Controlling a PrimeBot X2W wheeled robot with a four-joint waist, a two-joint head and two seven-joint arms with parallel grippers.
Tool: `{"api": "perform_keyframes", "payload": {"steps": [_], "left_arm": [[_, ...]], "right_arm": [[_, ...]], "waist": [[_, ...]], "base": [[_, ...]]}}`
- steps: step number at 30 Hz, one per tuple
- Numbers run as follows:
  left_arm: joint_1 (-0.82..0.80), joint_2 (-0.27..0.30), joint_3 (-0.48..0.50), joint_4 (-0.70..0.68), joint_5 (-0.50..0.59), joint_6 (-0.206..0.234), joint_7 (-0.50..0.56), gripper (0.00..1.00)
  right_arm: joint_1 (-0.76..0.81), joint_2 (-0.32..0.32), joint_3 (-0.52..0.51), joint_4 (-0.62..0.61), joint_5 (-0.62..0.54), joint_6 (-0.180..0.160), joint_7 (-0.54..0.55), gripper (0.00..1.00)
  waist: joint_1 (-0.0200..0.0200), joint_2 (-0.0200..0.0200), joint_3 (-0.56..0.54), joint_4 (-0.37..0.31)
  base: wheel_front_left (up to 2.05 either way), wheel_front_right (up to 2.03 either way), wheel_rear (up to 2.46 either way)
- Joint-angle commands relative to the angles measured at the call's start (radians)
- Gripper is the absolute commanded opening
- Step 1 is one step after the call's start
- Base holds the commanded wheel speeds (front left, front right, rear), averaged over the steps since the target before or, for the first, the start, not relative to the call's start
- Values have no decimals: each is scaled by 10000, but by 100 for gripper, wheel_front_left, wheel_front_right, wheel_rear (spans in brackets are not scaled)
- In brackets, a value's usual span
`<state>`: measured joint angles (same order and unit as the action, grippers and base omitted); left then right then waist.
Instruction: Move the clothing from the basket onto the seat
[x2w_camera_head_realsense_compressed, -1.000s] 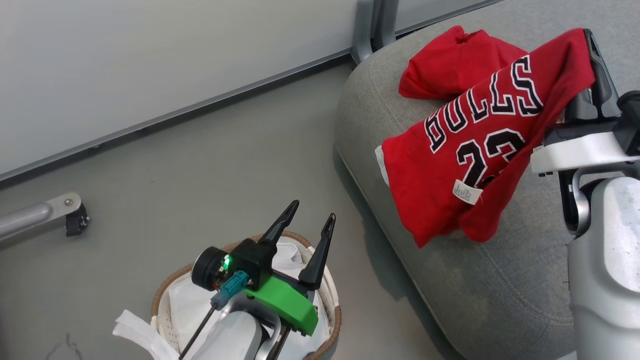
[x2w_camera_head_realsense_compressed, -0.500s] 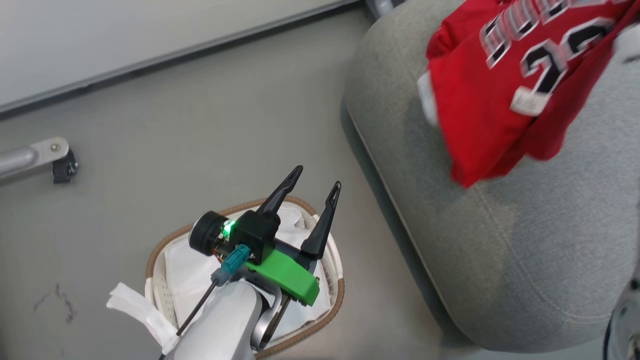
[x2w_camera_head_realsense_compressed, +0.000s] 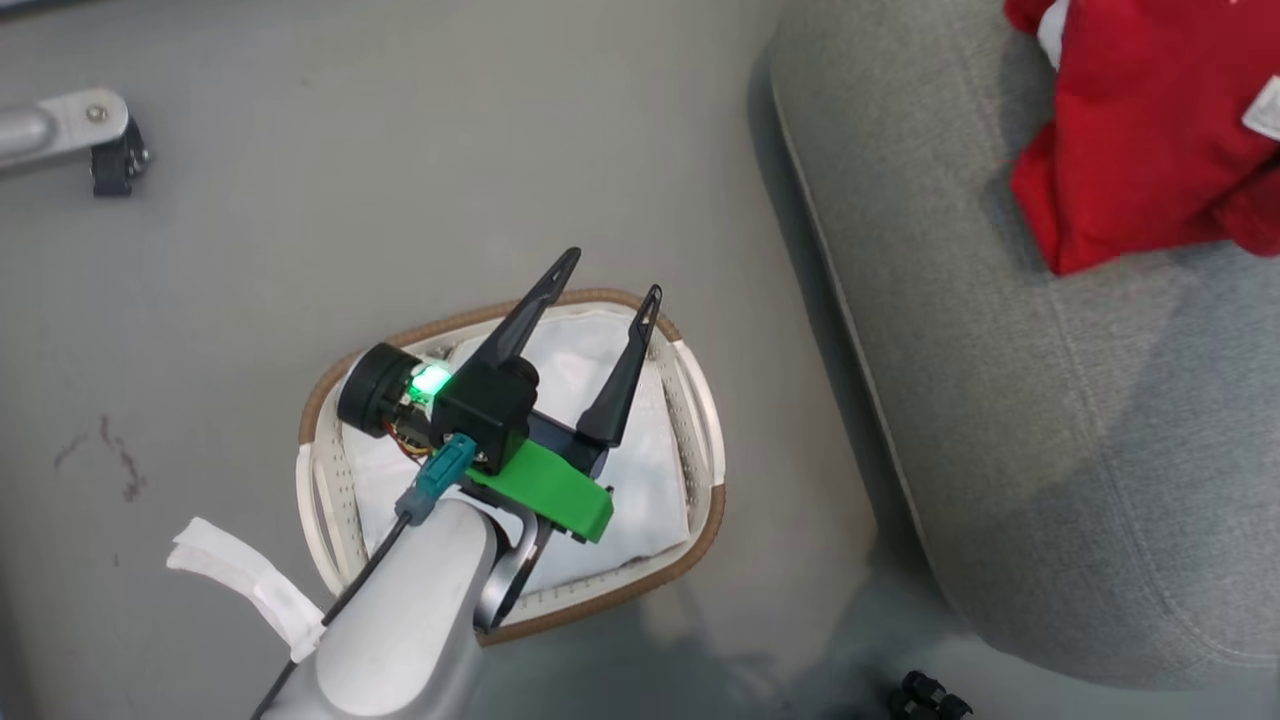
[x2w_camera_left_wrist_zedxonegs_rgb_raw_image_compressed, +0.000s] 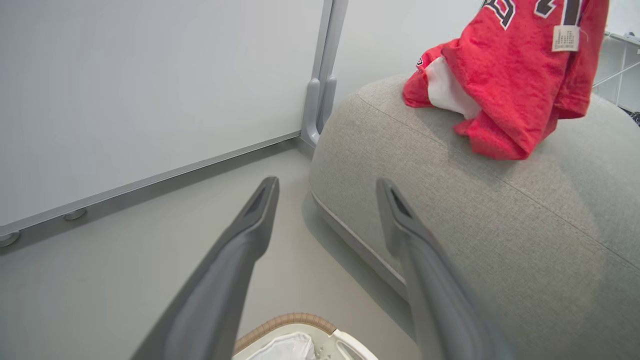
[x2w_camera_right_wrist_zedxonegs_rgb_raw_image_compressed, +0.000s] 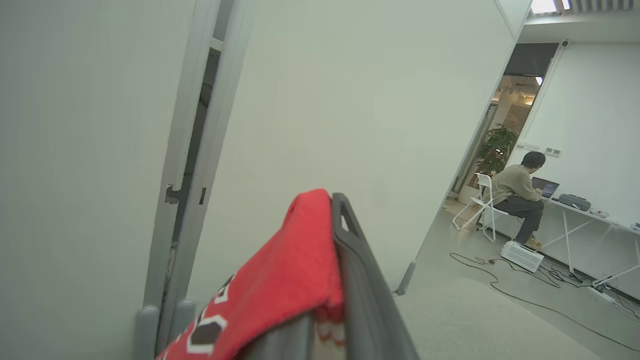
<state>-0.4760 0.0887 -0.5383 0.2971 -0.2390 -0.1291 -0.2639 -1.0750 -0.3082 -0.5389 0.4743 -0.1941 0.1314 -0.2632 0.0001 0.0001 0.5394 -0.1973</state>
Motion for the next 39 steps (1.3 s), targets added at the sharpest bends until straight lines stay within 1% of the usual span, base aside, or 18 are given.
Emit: {"api": "perform_keyframes", "payload": {"steps": [1, 6, 8, 9, 10, 11, 12, 13, 19, 22, 26, 28, 34, 39], "left_arm": [[-247, 135, 68, -52, 128, -24, -8, 100], [-391, 271, 173, -138, 371, -24, -8, 100], [-412, 390, 167, -98, 419, -24, -9, 100], [-419, 406, 173, -89, 437, -24, -8, 100], [-412, 431, 159, -76, 451, -24, -8, 100], [-405, 446, 150, -64, 455, -24, -8, 100], [-391, 458, 127, -41, 469, -24, -9, 100], [-376, 477, 125, -27, 475, -24, -8, 100], [-140, 557, 118, 81, 405, -24, -8, 100], [-53, 525, 133, 60, 360, -24, -9, 100], [80, 517, 267, -1, 251, -24, -9, 100], [187, 478, 341, -46, 194, -24, -8, 100], [472, 296, 570, -195, -44, -24, -8, 100], [818, 15, 977, -287, -406, -24, -8, 100]], "right_arm": [[207, -6, -196, 139, -120, -14, -23, 0], [632, 214, -623, 609, -168, -14, -25, 0], [912, 428, -834, 809, -186, -14, -25, 0], [979, 504, -871, 832, -205, -14, -25, 2], [1078, 630, -913, 840, -235, -14, -25, 17], [1154, 708, -951, 850, -235, -14, -25, 36], [1247, 777, -931, 868, -241, -14, -23, 94], [1345, 862, -857, 904, -193, -14, -25, 100], [2133, 1009, -517, 781, 108, -14, -25, 100], [2682, 972, -289, 666, 199, -14, -25, 100], [3406, 1237, -97, 292, 299, -14, -25, 100], [3652, 1269, 26, 180, 367, -14, -25, 100], [3909, 1124, 545, -161, 452, -14, -25, 100], [3868, 839, 1127, -331, 446, -14, -25, 100]], "waist": [[-1, -1, 814, 376], [-1, -1, 1250, 242], [-1, -1, 1396, 42], [-1, -1, 1419, -13], [-1, -1, 1433, -93], [-1, -1, 1433, -149], [-1, -1, 1424, -220], [-1, -1, 1403, -291], [-1, -1, 1092, -579], [-1, -1, 864, -619], [-1, -1, 488, -680], [-1, -1, 282, -683], [-1, -1, -437, -502], [-1, -1, -1264, -89]], "base": [[0, 0, 0], [0, 0, 0], [0, 0, 0], [0, 0, 0], [0, 0, 0], [0, 0, 0], [0, 0, 0], [0, 0, 0], [0, 0, 0], [0, 0, 0], [0, 0, 0], [0, 0, 0], [0, 0, 0], [0, 0, 0]]}}
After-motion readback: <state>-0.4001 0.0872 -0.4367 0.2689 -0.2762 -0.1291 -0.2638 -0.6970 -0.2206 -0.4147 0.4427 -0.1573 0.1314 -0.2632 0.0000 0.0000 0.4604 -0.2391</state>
